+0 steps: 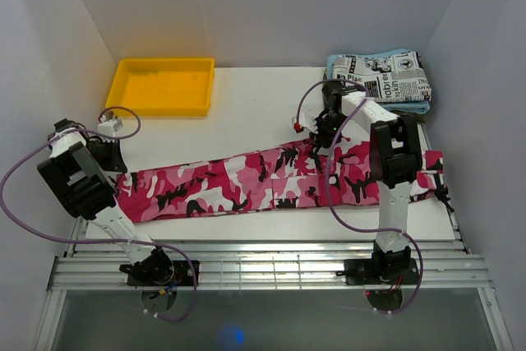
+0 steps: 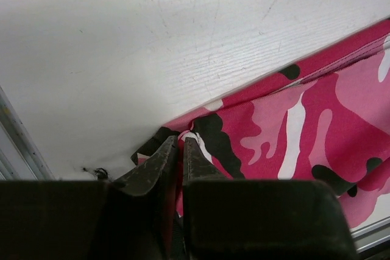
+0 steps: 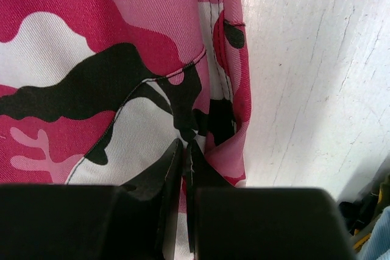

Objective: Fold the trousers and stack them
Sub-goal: Fold the trousers

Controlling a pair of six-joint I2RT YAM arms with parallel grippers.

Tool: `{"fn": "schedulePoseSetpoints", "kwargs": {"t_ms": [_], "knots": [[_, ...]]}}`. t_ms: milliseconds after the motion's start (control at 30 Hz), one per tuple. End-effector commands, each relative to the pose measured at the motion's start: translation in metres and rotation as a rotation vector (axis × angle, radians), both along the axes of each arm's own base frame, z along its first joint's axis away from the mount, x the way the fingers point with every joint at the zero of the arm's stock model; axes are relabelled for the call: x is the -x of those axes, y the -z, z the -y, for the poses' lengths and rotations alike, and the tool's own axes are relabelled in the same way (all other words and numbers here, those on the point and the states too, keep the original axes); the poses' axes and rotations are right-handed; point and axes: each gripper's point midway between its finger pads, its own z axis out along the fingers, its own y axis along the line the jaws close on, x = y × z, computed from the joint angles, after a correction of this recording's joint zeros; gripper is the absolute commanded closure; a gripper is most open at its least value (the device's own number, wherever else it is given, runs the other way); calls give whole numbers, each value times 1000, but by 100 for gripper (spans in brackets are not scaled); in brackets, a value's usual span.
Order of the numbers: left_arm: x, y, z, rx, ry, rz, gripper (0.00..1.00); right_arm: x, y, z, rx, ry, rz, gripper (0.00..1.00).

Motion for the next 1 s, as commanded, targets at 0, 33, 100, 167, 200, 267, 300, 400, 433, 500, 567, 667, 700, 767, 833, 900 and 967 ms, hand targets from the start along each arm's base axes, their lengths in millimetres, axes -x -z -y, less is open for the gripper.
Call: {"fn": "schedulePoseSetpoints", "kwargs": {"t_ms": [0, 33, 100, 167, 200, 267, 300, 400, 433, 500, 567, 667, 700, 767, 833, 900, 967], "knots": [[6, 3, 2, 4, -6, -15, 82, -3, -1, 3, 18, -1, -2, 92], [7, 2, 2, 5, -10, -14, 88, -3, -1, 3, 19, 0, 0, 92], [7, -4, -1, -13, -28, -1, 96, -2, -1, 4, 23, 0, -2, 92], [7, -10, -10, -47, -44, 13, 100, -2, -1, 4, 22, -1, 0, 92], [7, -12, -13, -56, -51, 17, 100, -2, 0, 4, 23, -2, -1, 92], [8, -15, -22, -82, -73, 27, 100, -2, 0, 3, 18, -2, -1, 92], [8, -16, -25, -88, -81, 33, 100, -2, 0, 3, 19, 0, 0, 92], [7, -24, -36, -100, -103, 61, 100, -1, 0, 3, 17, -1, -3, 92], [7, -27, -40, -103, -117, 70, 100, -1, 0, 4, 19, 0, -1, 92], [4, -33, -45, -113, -124, 84, 100, -1, 0, 4, 19, -2, -1, 92], [4, -37, -48, -120, -124, 96, 100, -1, 0, 4, 21, -2, 0, 92], [4, -41, -53, -136, -136, 109, 100, -1, 1, 4, 19, -2, -1, 92], [4, -41, -57, -147, -147, 108, 100, 0, 1, 4, 22, -2, -3, 92], [5, -40, -63, -160, -165, 109, 100, 0, 2, 5, 26, -3, -3, 92], [5, -38, -67, -162, -174, 107, 100, -1, 3, 6, 29, -2, -2, 92], [4, -37, -67, -158, -182, 108, 100, -1, 4, 7, 29, 1, -1, 92], [4, -35, -61, -125, -174, 104, 100, -2, 3, 6, 23, 3, 2, 92]]}}
